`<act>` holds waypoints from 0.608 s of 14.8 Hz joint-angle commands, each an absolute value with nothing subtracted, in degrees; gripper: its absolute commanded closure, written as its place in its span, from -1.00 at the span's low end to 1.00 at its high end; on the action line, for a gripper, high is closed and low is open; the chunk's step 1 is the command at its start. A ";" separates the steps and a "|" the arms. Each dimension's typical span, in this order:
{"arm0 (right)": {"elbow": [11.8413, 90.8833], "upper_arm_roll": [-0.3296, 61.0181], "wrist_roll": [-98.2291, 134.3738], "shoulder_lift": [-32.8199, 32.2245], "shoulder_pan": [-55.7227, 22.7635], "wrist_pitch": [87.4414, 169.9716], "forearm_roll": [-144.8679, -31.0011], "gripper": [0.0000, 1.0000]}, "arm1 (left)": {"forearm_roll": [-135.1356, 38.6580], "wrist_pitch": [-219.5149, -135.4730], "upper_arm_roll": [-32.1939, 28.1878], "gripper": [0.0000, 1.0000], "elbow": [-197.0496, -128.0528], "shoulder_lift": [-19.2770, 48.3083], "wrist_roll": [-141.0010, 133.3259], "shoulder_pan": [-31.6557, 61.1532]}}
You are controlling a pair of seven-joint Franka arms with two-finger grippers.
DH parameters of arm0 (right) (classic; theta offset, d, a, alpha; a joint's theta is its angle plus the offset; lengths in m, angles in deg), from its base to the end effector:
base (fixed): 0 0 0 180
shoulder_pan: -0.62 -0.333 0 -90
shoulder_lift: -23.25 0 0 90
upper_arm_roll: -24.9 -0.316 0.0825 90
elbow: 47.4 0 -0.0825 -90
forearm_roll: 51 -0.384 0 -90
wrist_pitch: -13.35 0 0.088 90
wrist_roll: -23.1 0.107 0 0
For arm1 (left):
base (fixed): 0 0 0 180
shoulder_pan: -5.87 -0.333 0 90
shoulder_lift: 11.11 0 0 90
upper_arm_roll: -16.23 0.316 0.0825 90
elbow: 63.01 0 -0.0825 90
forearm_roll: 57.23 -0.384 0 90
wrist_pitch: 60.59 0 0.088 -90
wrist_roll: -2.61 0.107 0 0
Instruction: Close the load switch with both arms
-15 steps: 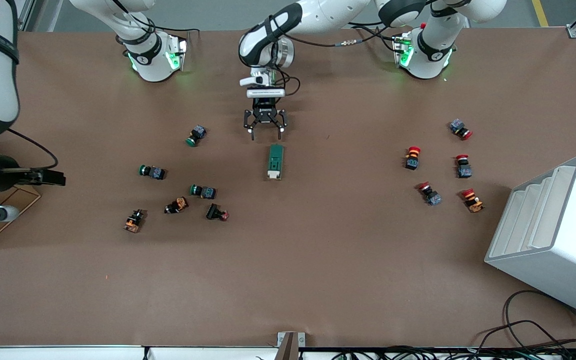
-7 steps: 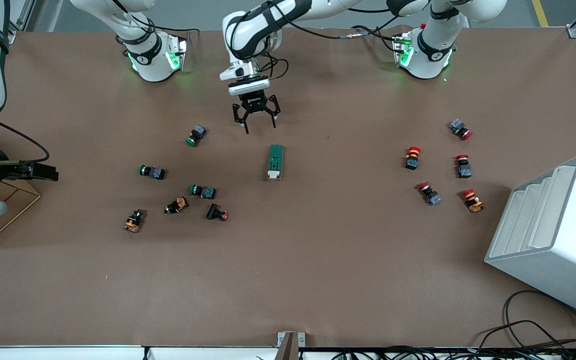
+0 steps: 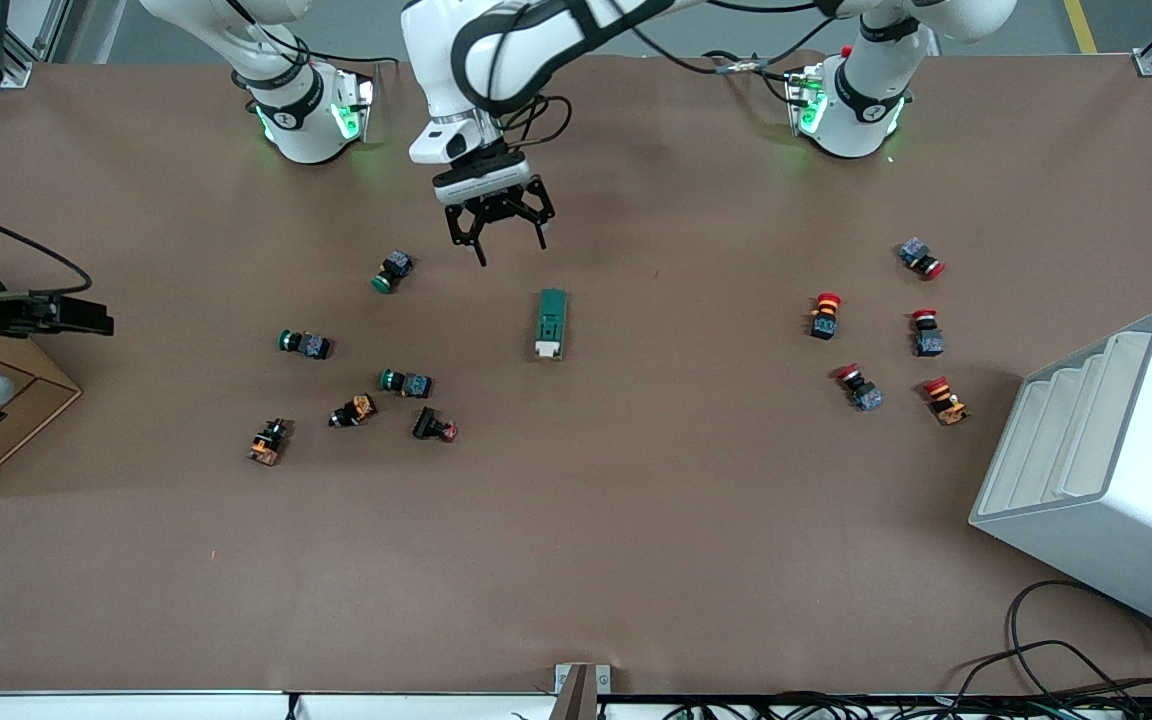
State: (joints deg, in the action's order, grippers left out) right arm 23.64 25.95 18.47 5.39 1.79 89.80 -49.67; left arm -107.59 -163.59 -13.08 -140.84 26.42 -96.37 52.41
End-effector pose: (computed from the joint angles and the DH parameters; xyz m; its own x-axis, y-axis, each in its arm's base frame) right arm 0.6201 -0.0250 0.5749 0.9754 0.0372 -0.2171 0.0406 -0.9991 0.0113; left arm 0.3136 -0.6464 0.3719 0.8438 0.1593 0.5125 0.2345 -0.9684 -0.0851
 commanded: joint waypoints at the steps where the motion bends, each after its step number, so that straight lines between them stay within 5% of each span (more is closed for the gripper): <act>1: 25.63 25.16 17.39 8.92 2.47 89.46 -50.91 -1.00 | -98.66 -163.25 -13.38 -0.99 -142.03 18.45 -88.56 47.82; 9: 36.18 25.07 19.84 21.57 3.34 90.17 -51.44 -1.00 | -78.42 -155.00 -13.38 -1.00 -141.94 4.29 -49.89 28.23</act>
